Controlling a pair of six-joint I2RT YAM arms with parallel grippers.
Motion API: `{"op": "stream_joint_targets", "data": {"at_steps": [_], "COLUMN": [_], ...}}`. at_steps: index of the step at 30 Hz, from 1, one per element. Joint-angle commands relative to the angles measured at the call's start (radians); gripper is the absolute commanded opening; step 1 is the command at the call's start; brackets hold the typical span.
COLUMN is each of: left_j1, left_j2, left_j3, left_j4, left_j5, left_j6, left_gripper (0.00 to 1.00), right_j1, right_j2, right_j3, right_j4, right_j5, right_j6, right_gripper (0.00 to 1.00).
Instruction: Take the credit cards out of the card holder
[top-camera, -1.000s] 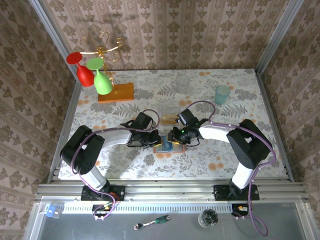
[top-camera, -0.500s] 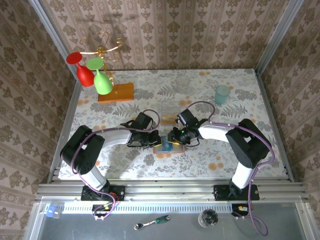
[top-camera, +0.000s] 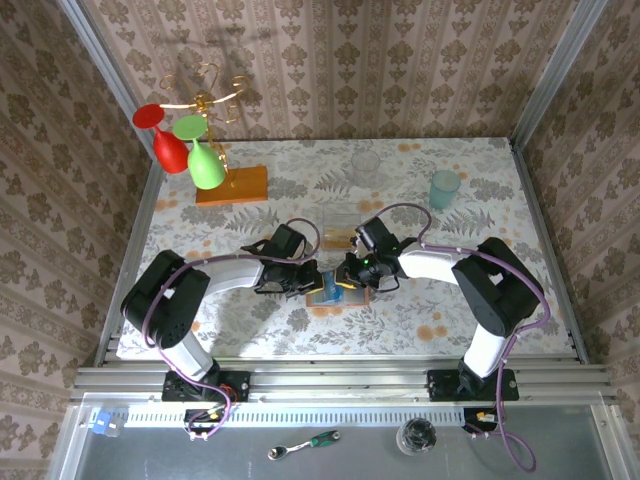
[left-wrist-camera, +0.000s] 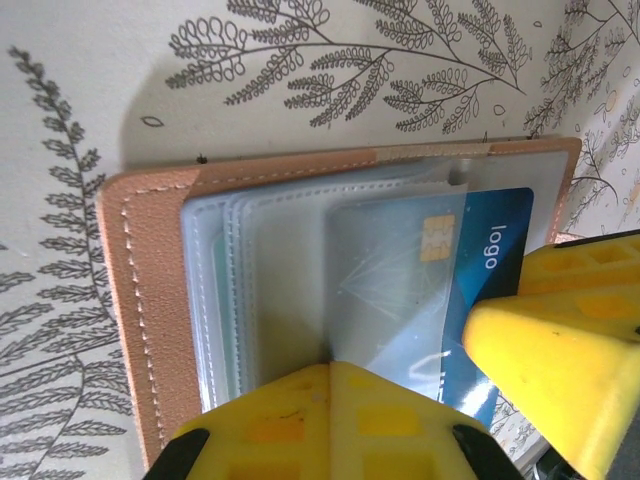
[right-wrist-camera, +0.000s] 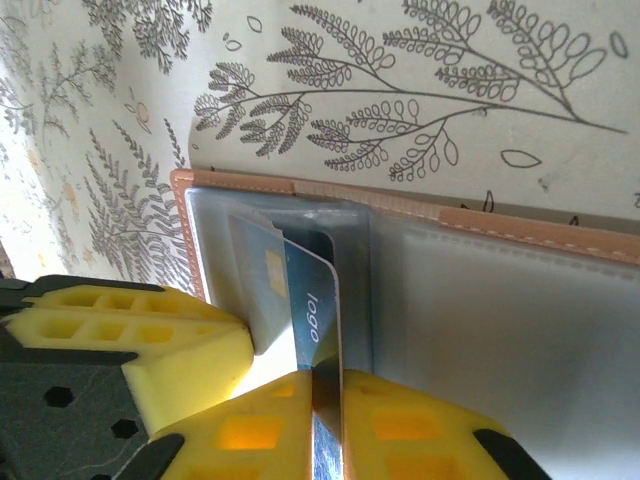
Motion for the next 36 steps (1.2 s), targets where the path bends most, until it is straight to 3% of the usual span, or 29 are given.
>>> {"op": "stream_joint_targets", "data": {"at_steps": [1,19,36], "left_j1": [-0.004,-0.003,0.021], "left_j2": [0.023,0.006,-0.091], "left_j3": [0.007,0.005,-0.013], "left_j4": [-0.045,-0.013,0.015], "left_j5": [-0.022,-0.017,-0.013], "left_j6": [0.019,0.003,-0.002], "left_gripper": [0.00,0.00,0.02], "right_j1": [-0.006,-0.068,-0.119], "right_j2": [-0.030,-0.181,-0.219], "right_j3": [-0.023,-0.080,0.089], "right_j4": [0.024,-0.098,-0.337], "right_j5": [-0.019,0.026,0.087], "right_j6": [0.014,-0.066,-0.259], "right_gripper": [0.13,0.06,0.04]}}
